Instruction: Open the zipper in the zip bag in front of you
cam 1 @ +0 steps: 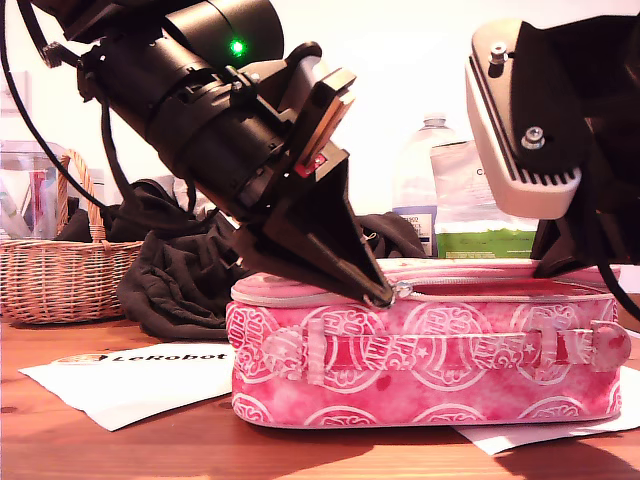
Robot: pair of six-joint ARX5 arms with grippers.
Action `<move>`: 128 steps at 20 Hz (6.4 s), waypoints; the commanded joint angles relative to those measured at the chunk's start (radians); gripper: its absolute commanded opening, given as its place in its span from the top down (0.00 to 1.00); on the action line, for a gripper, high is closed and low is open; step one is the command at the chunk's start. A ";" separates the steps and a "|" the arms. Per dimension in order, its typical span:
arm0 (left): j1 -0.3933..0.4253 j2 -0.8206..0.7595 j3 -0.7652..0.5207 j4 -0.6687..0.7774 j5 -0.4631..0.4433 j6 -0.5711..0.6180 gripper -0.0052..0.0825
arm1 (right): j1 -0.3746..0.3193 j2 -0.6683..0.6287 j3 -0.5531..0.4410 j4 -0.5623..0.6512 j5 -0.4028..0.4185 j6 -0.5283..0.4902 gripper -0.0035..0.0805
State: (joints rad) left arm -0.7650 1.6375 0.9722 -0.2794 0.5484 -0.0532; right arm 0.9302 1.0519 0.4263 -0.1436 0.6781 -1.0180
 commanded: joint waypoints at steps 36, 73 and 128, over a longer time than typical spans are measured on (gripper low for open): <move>0.235 -0.129 -0.014 -0.322 -0.174 0.193 0.97 | -0.043 0.005 -0.007 -0.080 -0.021 0.036 0.84; 0.232 -0.129 -0.014 -0.315 0.145 0.193 0.97 | 0.143 0.198 0.150 0.168 -0.281 0.153 0.47; 0.300 0.070 -0.014 0.296 -0.241 0.234 0.73 | 0.155 0.198 0.150 0.071 -0.417 0.166 0.97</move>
State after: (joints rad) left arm -0.4793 1.6897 0.9714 -0.0063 0.3130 0.1722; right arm 1.0634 1.2533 0.5854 -0.0685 0.2783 -0.8608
